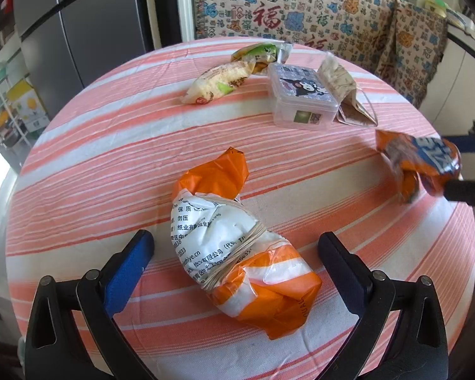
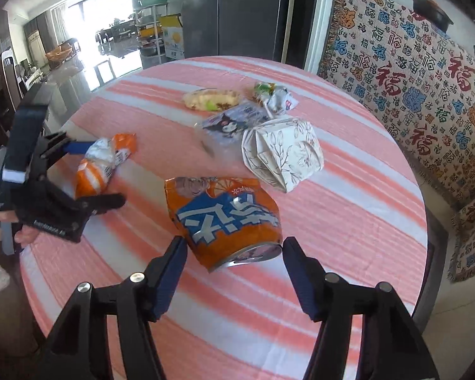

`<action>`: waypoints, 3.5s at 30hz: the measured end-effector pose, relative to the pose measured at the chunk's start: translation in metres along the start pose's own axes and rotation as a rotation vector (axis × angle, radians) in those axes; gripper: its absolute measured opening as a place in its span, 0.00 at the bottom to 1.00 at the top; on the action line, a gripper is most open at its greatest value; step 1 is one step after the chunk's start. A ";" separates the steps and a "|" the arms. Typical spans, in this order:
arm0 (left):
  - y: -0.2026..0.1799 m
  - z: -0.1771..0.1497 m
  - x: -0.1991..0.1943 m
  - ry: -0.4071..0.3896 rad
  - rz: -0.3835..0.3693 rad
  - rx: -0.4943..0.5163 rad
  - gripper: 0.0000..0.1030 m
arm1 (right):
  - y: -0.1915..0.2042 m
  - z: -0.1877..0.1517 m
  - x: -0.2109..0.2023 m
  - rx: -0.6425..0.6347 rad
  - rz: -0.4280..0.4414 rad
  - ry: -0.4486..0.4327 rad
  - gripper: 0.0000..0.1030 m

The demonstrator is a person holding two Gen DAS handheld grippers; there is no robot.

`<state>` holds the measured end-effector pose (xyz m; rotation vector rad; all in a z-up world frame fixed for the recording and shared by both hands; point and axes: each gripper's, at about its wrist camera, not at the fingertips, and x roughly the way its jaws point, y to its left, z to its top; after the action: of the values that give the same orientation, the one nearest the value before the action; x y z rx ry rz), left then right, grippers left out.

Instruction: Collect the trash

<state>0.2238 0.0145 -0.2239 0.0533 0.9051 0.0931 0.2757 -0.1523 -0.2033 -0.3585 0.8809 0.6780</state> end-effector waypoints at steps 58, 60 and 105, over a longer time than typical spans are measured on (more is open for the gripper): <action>-0.002 0.000 0.001 0.000 0.004 0.003 0.99 | -0.085 -0.076 -0.013 0.996 -0.088 -0.195 0.78; -0.002 0.000 0.001 0.000 0.004 0.003 0.99 | -0.095 -0.079 -0.006 1.060 -0.033 -0.197 0.78; -0.024 -0.014 -0.024 -0.052 -0.168 -0.001 0.68 | -0.049 -0.083 -0.010 1.079 0.117 -0.203 0.44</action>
<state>0.1998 -0.0116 -0.2159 -0.0210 0.8543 -0.0644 0.2562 -0.2378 -0.2442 0.7186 0.9522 0.2603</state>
